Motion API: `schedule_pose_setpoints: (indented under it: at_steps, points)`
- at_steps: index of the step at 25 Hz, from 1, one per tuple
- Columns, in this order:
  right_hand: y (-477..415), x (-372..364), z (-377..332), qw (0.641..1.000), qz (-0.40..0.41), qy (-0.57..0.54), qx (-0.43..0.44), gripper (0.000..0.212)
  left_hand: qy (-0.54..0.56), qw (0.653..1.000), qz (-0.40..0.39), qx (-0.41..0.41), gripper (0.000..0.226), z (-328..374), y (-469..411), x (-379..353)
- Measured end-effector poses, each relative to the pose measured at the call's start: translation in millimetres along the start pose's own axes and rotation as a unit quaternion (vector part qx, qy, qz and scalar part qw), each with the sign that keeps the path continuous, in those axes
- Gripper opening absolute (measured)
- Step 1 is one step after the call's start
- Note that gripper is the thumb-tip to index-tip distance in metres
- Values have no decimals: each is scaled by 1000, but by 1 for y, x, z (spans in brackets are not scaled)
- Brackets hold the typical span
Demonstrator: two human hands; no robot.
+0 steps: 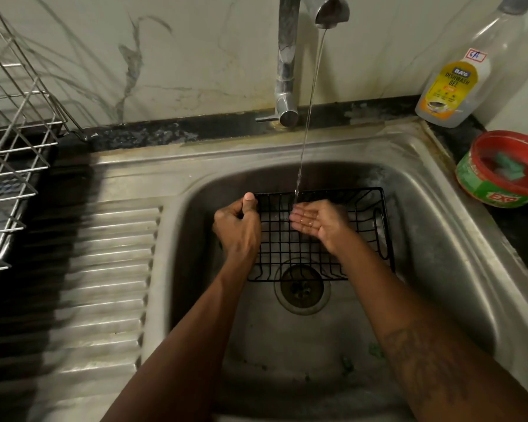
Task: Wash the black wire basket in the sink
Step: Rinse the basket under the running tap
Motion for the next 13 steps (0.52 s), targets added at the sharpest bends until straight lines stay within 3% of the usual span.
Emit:
schedule_pose_setpoints:
  at_steps: [2,5,8,13]
  points:
    - [5,-11,9,999,-13,-34,-15,17,-2,1000,16,5,31,-2,1,1]
    - [27,-61,48,992,-80,47,-91,16,3,999,29,14,28,-3,3,6]
    - [27,-66,48,991,-81,31,-104,19,11,999,39,18,27,0,5,10]
    - [5,25,8,990,62,-117,-49,24,-43,997,51,45,48,-9,4,19]
Point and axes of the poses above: each hand's wrist, its own y-axis away from the middle knuckle, its own x-axis out of the back of the hand, z = x × y, the point moved 9 cm from there along -y, towards the middle knuckle
